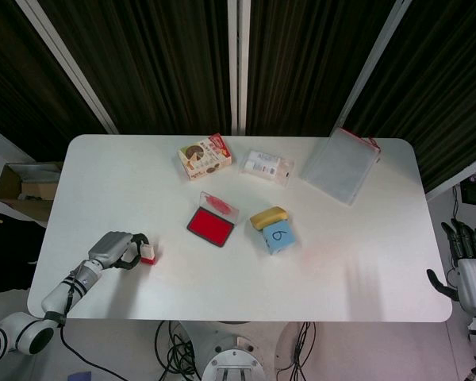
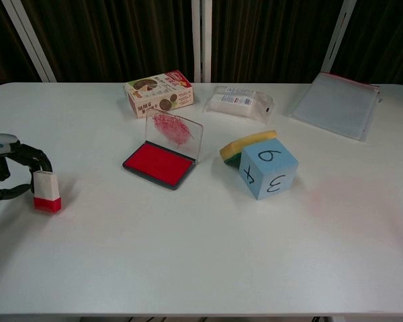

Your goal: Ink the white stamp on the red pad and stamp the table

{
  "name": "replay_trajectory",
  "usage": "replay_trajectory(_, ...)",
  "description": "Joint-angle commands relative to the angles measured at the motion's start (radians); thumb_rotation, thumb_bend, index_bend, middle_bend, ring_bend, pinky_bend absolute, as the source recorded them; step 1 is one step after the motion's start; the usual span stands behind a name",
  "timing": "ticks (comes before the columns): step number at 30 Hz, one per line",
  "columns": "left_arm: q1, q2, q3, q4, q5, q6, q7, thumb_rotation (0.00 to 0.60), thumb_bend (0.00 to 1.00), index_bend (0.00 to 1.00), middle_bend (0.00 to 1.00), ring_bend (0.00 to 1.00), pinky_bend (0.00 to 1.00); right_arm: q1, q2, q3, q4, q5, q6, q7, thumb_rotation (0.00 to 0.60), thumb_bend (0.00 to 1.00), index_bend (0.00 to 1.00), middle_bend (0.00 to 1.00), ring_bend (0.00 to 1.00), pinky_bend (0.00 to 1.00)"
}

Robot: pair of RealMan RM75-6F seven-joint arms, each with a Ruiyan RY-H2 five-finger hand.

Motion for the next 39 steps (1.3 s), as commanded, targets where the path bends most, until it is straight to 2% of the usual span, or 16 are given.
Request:
replay_trajectory(1,0.004,0.013,0.005,-0.013,0.011,0.009,-0.007,0.600,0.47,0.35,0.45,0.98,1.00,0.000,0.000,0.000,-0.001,0.000,0.000,-0.001,0.600,0.18,0.00,0.00,0.00,0.00)
replay_trajectory(18,0.007,0.047,0.025,-0.043,0.038,0.016,-0.027,0.600,0.47,0.41,0.44,0.98,1.00,0.004,0.001,-0.001,-0.015,0.004,-0.010,-0.021,0.600,0.18,0.00,0.00,0.00,0.00)
replay_trajectory(28,0.018,0.081,0.026,-0.066,0.056,0.055,-0.033,0.600,0.47,0.39,0.43,0.97,1.00,0.002,0.011,0.001,-0.031,0.005,-0.003,-0.036,0.600,0.18,0.00,0.00,0.00,0.00)
replay_trajectory(30,0.034,0.109,0.018,-0.086,0.061,0.102,-0.020,0.600,0.47,0.38,0.43,0.97,1.00,0.001,0.018,0.004,-0.044,0.002,0.005,-0.043,0.600,0.18,0.00,0.00,0.00,0.00)
replay_trajectory(33,0.093,0.161,-0.011,-0.128,0.066,0.259,0.021,0.600,0.47,0.37,0.43,0.93,1.00,-0.003,0.026,0.005,-0.063,-0.011,0.024,-0.057,0.600,0.18,0.00,0.00,0.00,0.00)
replay_trajectory(34,0.125,0.176,-0.027,-0.142,0.071,0.344,0.045,0.600,0.47,0.37,0.43,0.91,1.00,-0.005,0.027,0.004,-0.067,-0.015,0.029,-0.061,0.600,0.18,0.00,0.00,0.00,0.00)
replay_trajectory(37,0.224,0.189,-0.064,-0.152,0.086,0.581,0.113,0.600,0.44,0.37,0.42,0.77,0.98,-0.007,0.021,-0.003,-0.066,-0.018,0.026,-0.065,0.600,0.18,0.00,0.00,0.00,0.00)
replay_trajectory(38,0.252,0.189,-0.070,-0.147,0.092,0.641,0.131,0.600,0.42,0.37,0.42,0.69,0.93,-0.007,0.018,-0.005,-0.063,-0.016,0.021,-0.066,0.600,0.18,0.00,0.00,0.00,0.00)
replay_trajectory(39,0.277,0.190,-0.068,-0.141,0.097,0.685,0.144,0.595,0.41,0.36,0.40,0.58,0.82,-0.007,0.015,-0.007,-0.059,-0.013,0.016,-0.066,0.600,0.18,0.00,0.00,0.00,0.00)
